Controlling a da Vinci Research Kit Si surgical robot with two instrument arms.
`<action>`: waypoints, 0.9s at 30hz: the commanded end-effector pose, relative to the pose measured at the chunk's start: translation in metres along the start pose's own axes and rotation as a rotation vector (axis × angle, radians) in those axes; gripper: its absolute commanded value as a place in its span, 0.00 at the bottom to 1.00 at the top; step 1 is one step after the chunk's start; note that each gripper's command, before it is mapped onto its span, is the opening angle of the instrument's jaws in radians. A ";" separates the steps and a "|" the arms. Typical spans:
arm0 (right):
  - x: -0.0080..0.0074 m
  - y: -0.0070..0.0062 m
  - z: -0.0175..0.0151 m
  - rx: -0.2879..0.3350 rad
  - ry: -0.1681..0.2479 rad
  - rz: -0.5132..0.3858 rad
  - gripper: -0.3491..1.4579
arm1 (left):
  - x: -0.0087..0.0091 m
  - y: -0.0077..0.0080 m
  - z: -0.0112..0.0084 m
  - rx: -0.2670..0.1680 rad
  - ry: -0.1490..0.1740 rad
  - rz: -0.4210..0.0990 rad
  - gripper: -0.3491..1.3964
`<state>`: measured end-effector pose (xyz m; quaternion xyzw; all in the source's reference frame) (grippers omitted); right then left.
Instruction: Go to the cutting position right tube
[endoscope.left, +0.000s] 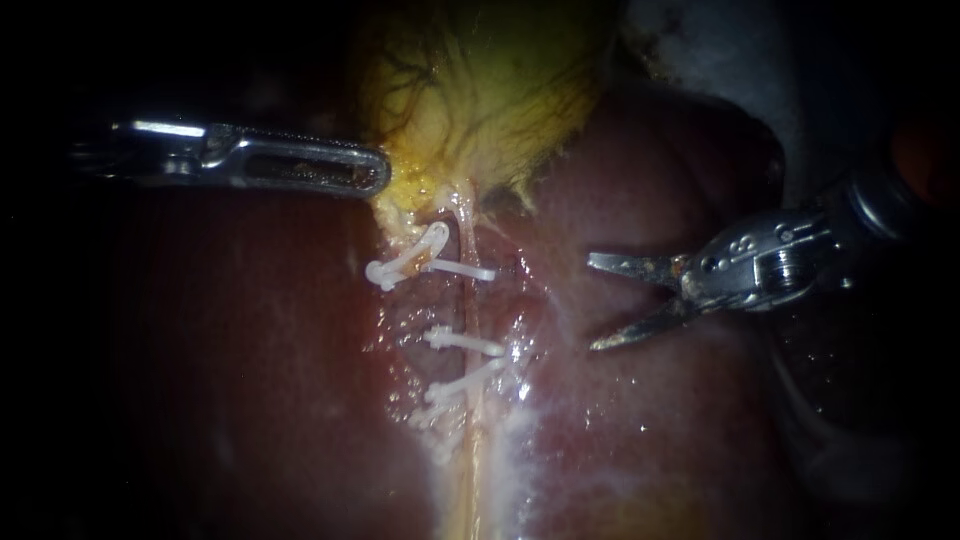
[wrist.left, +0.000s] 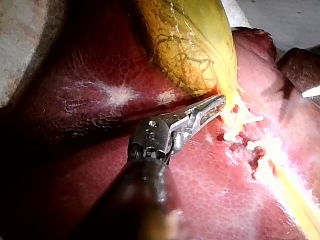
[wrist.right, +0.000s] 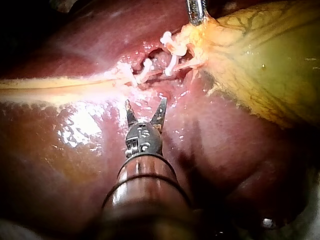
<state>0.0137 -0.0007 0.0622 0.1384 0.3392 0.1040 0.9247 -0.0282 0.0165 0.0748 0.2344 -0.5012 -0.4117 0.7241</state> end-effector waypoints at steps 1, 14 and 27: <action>0.0000 0.0000 0.0000 0.000 0.000 0.000 0.92 | 0.0000 0.0000 0.0000 0.000 0.000 0.000 0.00; 0.0000 0.0000 0.0000 0.000 0.000 0.000 0.93 | -0.0001 0.0000 -0.0002 0.002 0.001 0.000 0.00; 0.0000 0.0000 0.0000 0.000 0.000 0.000 0.93 | -0.0019 0.0005 -0.0032 -0.017 -0.004 -0.009 0.00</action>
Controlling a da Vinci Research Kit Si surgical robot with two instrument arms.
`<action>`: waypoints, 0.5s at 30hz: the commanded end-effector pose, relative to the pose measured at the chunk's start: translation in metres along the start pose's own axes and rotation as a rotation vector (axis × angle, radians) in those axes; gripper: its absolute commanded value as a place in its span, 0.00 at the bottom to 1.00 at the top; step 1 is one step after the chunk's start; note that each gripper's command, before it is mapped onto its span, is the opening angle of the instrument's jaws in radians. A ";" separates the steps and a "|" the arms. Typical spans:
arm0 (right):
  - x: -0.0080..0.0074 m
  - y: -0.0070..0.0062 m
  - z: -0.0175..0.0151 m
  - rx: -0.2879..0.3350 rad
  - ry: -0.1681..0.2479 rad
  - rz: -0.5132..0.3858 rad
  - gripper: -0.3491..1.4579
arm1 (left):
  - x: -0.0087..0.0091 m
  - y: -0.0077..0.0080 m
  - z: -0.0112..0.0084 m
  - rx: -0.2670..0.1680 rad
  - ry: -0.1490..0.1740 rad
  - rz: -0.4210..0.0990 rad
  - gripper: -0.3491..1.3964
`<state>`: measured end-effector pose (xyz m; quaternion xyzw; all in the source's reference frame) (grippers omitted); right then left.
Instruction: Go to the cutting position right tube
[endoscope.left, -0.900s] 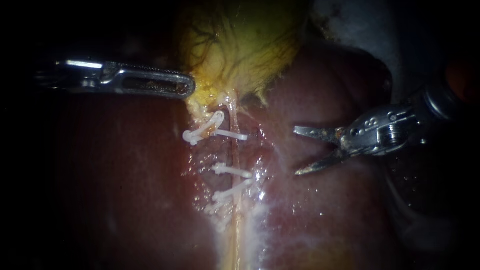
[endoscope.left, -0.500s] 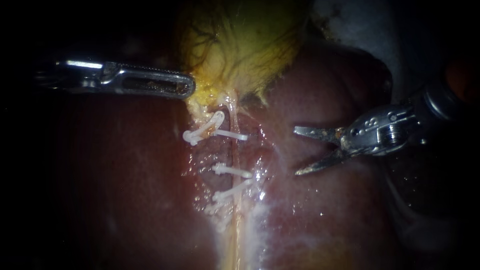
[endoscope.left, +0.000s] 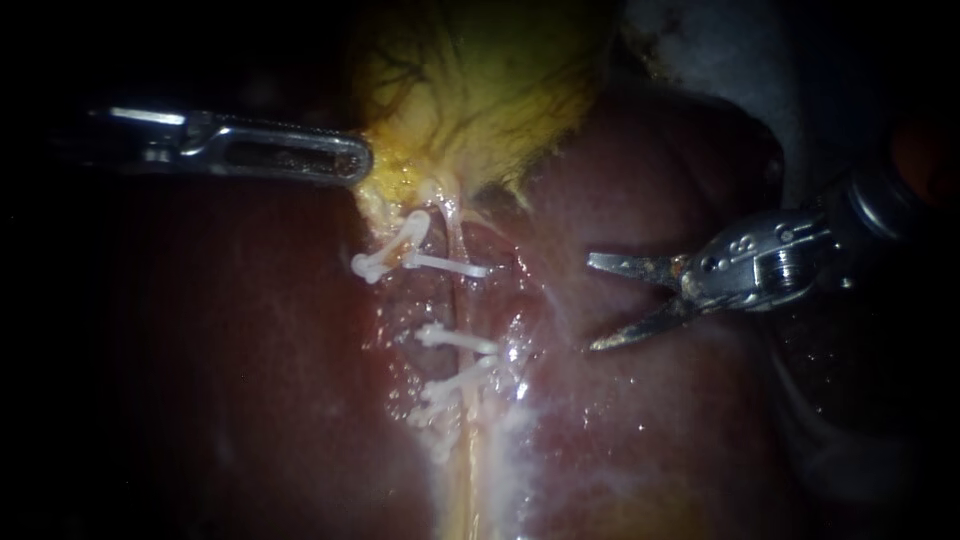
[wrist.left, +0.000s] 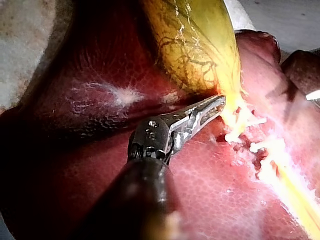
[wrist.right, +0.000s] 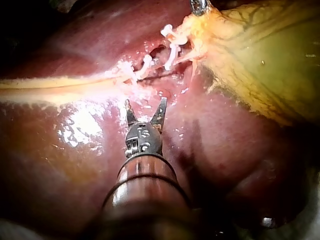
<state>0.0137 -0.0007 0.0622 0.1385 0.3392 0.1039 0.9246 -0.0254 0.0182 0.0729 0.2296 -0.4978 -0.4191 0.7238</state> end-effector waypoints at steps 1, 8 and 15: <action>0.0000 0.0000 0.0000 0.000 0.000 0.000 0.93 | -0.0003 0.0001 -0.0005 -0.003 -0.001 -0.003 0.00; 0.0000 0.0000 0.0000 0.000 0.000 0.000 0.93 | -0.0025 0.0008 -0.0038 -0.028 -0.023 -0.017 0.00; 0.0000 0.0000 0.0000 0.000 0.000 0.000 0.93 | -0.0038 0.0011 -0.0059 -0.039 -0.045 -0.010 0.00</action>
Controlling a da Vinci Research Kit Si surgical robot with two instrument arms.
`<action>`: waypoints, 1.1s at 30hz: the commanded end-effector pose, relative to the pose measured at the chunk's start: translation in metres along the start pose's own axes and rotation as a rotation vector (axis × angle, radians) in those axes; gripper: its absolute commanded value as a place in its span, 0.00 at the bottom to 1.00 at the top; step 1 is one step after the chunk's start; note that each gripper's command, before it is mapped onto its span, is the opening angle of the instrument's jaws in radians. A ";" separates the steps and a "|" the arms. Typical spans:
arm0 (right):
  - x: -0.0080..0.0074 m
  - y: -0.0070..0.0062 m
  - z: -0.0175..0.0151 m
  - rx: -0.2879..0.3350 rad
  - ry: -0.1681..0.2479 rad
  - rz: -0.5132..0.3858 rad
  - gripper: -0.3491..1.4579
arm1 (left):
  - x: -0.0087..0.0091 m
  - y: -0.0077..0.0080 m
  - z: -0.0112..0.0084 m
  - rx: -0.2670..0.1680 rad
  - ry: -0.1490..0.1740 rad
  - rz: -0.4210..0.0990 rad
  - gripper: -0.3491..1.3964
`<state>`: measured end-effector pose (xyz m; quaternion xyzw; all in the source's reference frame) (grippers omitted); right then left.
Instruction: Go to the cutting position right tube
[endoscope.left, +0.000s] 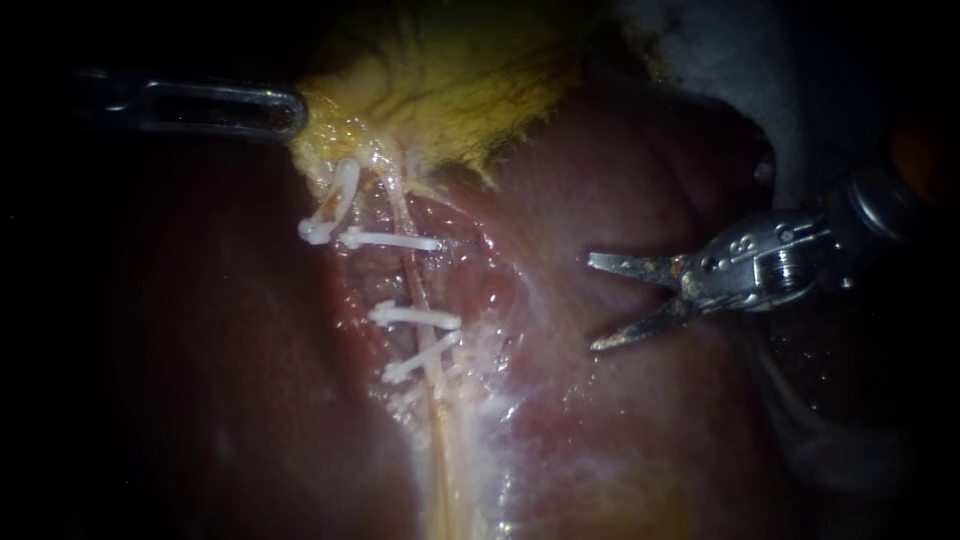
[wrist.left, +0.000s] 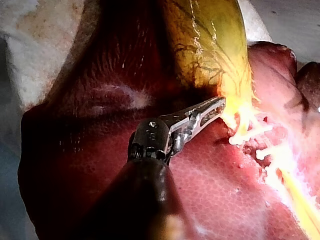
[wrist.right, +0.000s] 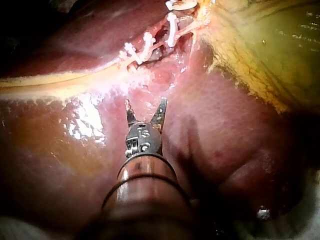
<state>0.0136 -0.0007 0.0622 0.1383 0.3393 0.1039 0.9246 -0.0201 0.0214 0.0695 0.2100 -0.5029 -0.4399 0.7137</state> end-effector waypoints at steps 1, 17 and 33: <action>0.0000 0.0000 0.0000 0.000 0.000 0.000 0.93 | 0.0000 0.0000 0.0000 0.001 -0.001 0.006 0.00; 0.0006 0.0002 0.0003 0.031 0.013 0.071 0.93 | 0.0000 -0.0003 -0.0001 -0.001 -0.002 0.006 0.00; 0.0005 0.0021 0.0020 0.316 0.147 0.329 0.91 | 0.0002 -0.0006 -0.0001 -0.004 -0.003 0.006 0.00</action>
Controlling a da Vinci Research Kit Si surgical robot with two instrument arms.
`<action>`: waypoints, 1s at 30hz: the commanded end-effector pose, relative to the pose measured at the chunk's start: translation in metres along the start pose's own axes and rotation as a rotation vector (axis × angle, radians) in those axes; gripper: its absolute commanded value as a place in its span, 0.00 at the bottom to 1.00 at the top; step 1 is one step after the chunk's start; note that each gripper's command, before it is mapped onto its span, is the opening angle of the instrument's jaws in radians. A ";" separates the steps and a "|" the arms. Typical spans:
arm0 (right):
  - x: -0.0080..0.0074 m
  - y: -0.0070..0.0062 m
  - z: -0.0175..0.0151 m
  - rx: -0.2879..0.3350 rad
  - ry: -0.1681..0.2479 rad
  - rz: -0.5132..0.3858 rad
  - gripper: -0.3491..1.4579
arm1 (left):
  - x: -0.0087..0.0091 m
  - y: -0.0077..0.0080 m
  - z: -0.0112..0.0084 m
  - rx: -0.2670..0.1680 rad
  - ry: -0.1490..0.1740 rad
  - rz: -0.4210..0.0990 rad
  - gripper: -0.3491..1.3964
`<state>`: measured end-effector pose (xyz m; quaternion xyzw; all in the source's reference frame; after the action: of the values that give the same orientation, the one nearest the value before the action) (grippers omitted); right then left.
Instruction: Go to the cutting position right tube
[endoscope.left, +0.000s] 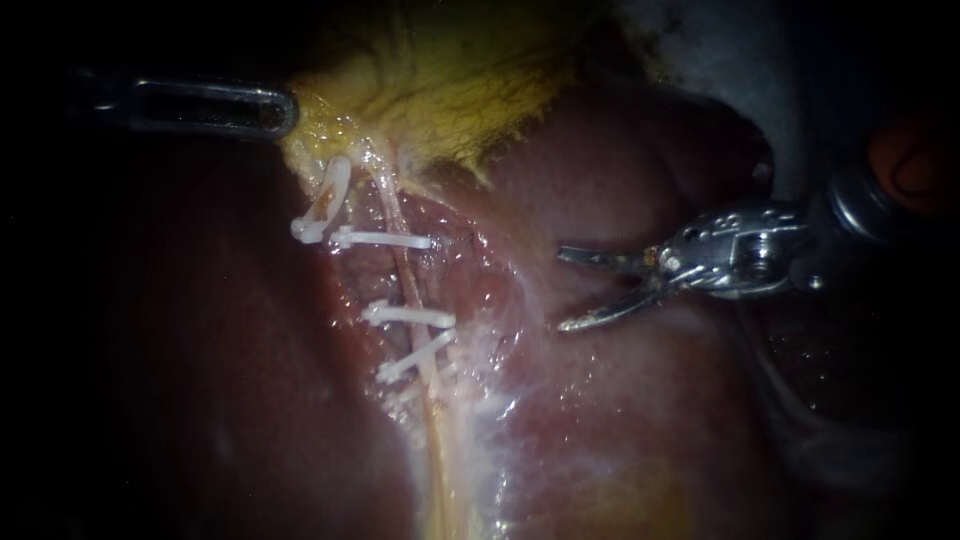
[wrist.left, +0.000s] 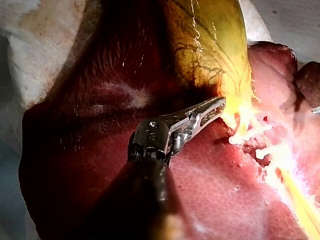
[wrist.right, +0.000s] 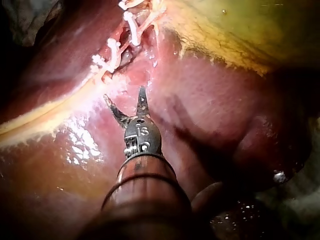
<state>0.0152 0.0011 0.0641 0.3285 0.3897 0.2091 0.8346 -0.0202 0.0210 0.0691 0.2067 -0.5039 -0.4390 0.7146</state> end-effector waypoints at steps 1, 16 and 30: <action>0.0000 0.0003 0.0001 0.015 0.009 0.013 0.91 | 0.0000 0.0000 0.0000 0.000 0.000 0.000 0.00; 0.0004 0.0031 0.0041 0.213 0.069 0.159 0.92 | 0.0000 0.0000 0.0000 0.000 0.000 0.000 0.00; -0.0007 0.0049 0.0099 0.286 0.066 0.195 0.92 | 0.0000 0.0000 0.0000 0.000 0.000 0.000 0.00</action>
<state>0.0223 0.0002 0.0729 0.4741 0.4096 0.2423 0.7408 -0.0202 0.0210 0.0690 0.2065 -0.5039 -0.4390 0.7147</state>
